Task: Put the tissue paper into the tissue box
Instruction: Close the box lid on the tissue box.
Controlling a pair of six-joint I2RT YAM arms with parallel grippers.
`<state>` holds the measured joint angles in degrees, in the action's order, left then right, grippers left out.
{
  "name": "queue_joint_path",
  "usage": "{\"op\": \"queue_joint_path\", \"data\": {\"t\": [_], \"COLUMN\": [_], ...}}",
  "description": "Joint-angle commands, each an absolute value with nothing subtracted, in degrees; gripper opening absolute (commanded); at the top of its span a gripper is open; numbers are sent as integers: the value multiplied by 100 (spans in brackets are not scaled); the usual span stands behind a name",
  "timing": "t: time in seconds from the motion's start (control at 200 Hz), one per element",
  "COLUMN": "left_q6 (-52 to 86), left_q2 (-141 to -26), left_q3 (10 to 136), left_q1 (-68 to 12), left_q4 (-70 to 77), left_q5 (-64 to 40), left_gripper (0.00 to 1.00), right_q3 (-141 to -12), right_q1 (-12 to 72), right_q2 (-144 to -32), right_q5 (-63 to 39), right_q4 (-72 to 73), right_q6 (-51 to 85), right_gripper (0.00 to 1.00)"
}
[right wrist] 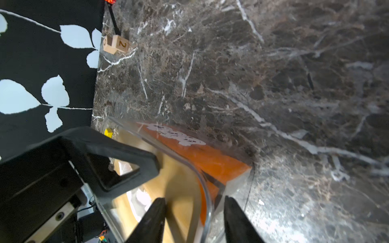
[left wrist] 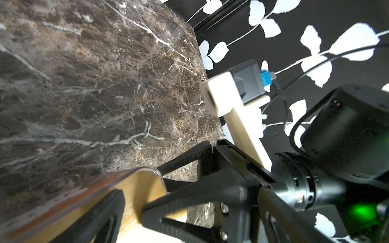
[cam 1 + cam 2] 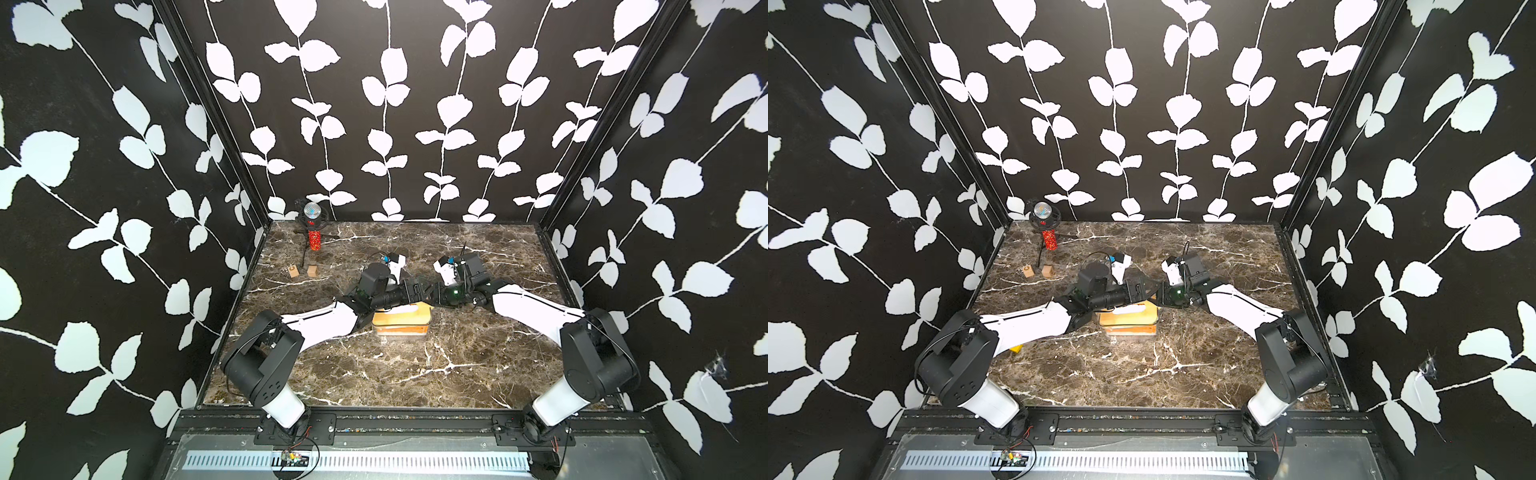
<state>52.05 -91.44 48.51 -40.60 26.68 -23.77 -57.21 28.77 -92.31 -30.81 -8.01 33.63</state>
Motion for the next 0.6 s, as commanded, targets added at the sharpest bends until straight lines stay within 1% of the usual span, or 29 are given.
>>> {"op": "queue_joint_path", "data": {"t": [0.0,0.06,0.215,0.235,0.285,0.38,0.465,0.595], "left_q6": [5333,5339,5372,5363,5300,5099,4888,4797], "left_q2": [-9216,-9237,-9200,-9175,-9088,-8807,-8473,-8012], "left_q3": [4698,4699,4671,4669,4683,4733,4818,4779], "left_q1": [-4189,-4234,-4260,-4263,-4257,-4256,-4261,-4260], "left_q4": [2974,2979,3057,3033,2952,2646,2245,1842], "left_q5": [-2349,-2317,-2285,-2273,-2251,-2165,-2090,-2021], "left_gripper": [99,99,99,99,99,99,99,99], "right_q3": [-5416,-5351,-5154,-5135,-5115,-5181,-5320,-5355], "right_q1": [2960,2956,2952,2957,2953,2949,2951,2947], "right_q2": [-9347,-9336,-9277,-9272,-9259,-9226,-8933,-8617], "right_q5": [-3155,-3138,-3129,-3129,-3153,-3214,-3274,-3342], "right_q4": [-493,-494,-344,-328,-332,-482,-803,-1038], "right_q6": [3496,3527,3629,3644,3672,3666,3627,3615], "right_gripper": [38,34,32,34,43,51,56,60]}}
